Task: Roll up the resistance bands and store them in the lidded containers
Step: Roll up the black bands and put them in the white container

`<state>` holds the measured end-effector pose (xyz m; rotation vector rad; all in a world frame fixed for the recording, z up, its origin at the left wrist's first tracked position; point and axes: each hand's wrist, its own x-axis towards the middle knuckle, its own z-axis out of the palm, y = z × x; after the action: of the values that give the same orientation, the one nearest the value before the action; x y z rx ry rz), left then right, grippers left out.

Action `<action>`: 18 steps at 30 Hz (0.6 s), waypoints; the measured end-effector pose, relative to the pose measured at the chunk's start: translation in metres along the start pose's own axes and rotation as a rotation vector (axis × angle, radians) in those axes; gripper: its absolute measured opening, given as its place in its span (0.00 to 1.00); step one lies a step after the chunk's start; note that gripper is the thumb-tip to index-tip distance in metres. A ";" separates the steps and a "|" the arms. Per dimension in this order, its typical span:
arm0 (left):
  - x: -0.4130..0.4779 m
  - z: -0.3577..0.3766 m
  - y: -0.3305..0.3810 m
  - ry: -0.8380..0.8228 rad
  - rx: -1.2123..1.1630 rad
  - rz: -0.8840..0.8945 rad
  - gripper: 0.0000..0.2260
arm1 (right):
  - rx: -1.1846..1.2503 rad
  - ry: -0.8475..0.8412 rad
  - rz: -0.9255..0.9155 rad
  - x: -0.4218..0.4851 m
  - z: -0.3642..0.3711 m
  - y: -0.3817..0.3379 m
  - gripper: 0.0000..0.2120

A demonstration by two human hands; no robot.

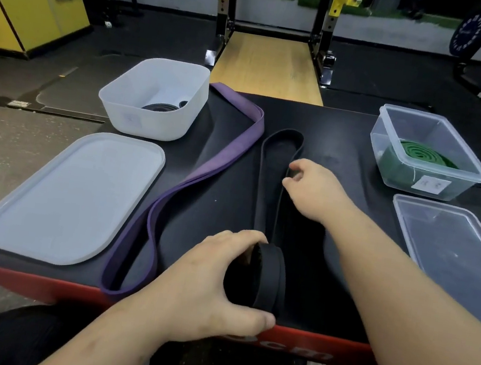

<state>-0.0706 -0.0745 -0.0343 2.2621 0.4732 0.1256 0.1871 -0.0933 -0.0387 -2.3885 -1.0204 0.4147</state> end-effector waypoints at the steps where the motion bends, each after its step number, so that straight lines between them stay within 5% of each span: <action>1: 0.000 0.000 0.000 -0.001 -0.005 0.000 0.33 | -0.004 -0.018 -0.016 0.004 0.002 -0.003 0.23; 6: 0.000 -0.001 -0.002 -0.005 -0.027 0.011 0.36 | -0.045 -0.097 -0.176 0.009 0.006 -0.006 0.29; 12: 0.000 -0.002 -0.002 -0.016 -0.022 0.015 0.35 | -0.147 -0.071 -0.244 0.008 0.002 0.001 0.12; 18: -0.002 -0.005 -0.005 -0.014 -0.017 0.022 0.38 | -0.119 -0.003 -0.299 0.011 -0.008 -0.007 0.08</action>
<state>-0.0753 -0.0693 -0.0343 2.2508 0.4382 0.1238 0.1940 -0.0837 -0.0289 -2.2853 -1.4120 0.2543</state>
